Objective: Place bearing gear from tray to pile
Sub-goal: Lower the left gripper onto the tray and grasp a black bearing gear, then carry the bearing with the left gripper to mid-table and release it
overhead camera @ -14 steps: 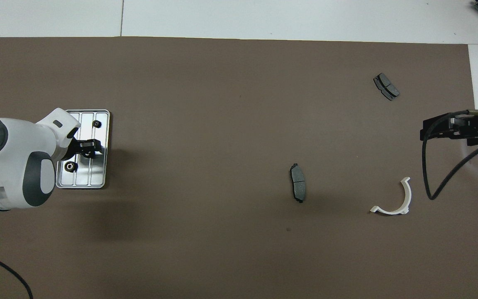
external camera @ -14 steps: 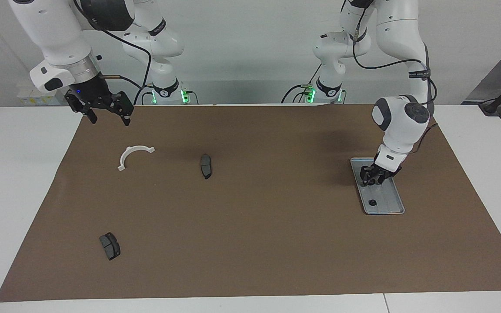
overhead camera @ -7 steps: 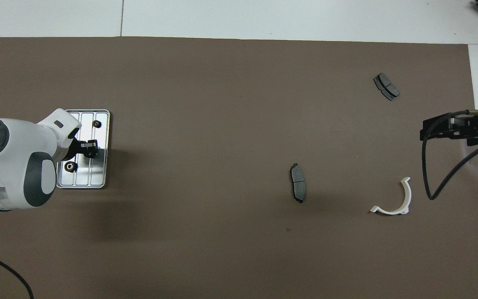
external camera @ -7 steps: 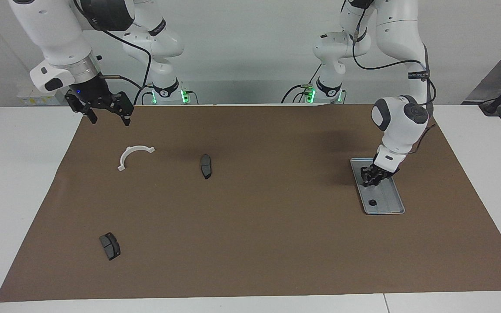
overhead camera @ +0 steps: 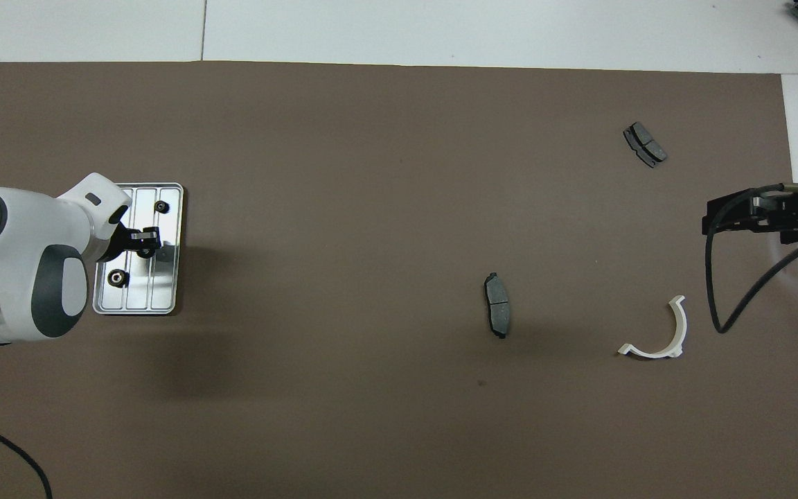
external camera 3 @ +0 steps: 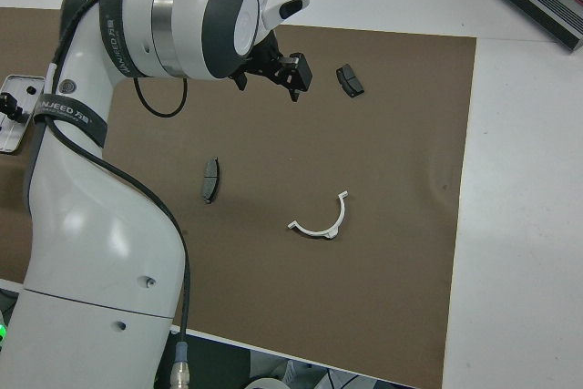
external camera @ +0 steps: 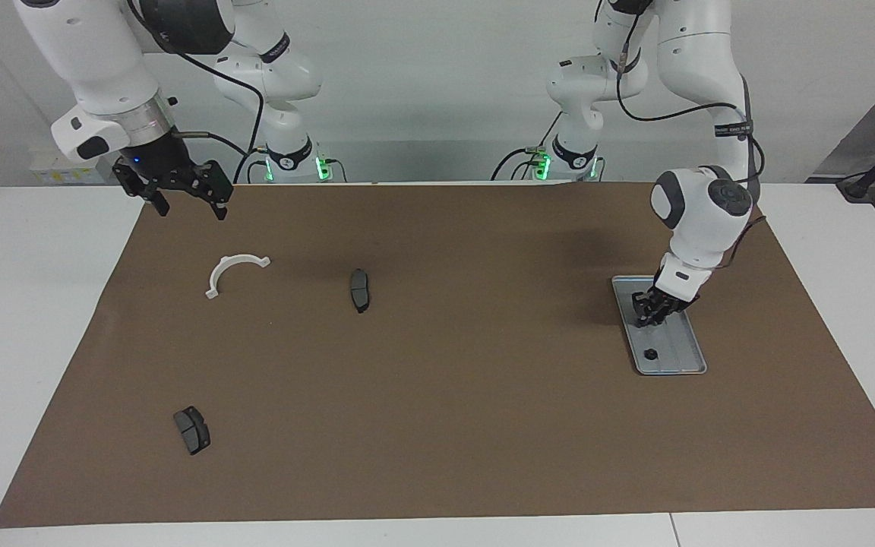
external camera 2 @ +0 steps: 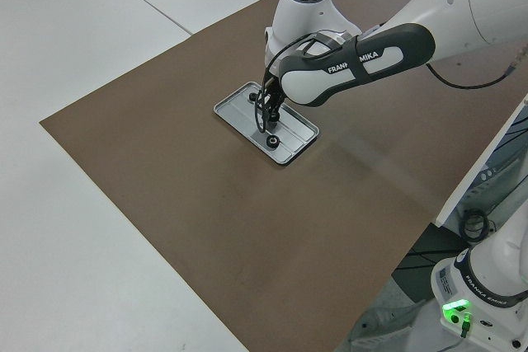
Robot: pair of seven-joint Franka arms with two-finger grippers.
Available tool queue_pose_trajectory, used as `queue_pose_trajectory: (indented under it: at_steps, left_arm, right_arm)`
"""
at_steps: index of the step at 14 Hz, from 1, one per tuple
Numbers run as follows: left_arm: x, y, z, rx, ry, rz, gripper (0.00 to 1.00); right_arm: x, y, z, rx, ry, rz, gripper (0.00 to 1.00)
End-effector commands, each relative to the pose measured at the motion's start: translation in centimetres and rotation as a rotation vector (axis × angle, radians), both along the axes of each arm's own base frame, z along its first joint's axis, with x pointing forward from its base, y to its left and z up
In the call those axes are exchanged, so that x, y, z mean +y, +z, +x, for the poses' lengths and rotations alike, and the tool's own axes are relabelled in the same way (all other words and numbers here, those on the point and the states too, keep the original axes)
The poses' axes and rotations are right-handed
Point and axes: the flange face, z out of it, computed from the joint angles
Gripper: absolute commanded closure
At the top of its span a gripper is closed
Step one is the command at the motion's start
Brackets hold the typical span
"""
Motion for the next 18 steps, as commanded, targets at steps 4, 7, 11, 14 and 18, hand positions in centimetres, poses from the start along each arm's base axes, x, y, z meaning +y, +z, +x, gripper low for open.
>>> queue_pose_trajectory:
  at_steps: [4, 7, 11, 14, 18]
  left_arm:
    - [-11.2, 2.9, 1.5, 0.007, 0.162, -0.038, 0.9]
    - [-18.9, 2.1, -1.0, 0.015, 0.194, -0.054, 0.9]
    - [-28.9, 0.8, -5.8, -0.046, 0.194, -0.121, 0.9]
    - [-33.5, -1.6, -8.0, -0.053, 0.142, -0.141, 0.88]
    - [-34.8, -1.4, -8.5, -0.055, 0.122, -0.145, 0.14]
  right_arm:
    - [0.3, 0.0, -0.5, 0.0, 0.02, 0.012, 0.0]
    - [0.2, -0.3, -0.5, 0.003, 0.019, 0.013, 0.0]
    - [2.5, -1.8, -0.6, -0.033, 0.054, 0.014, 0.0]
    - [6.3, -2.9, -0.4, -0.041, 0.044, 0.018, 0.0]
    - [15.3, -5.5, 0.4, -0.068, 0.031, 0.034, 0.0]
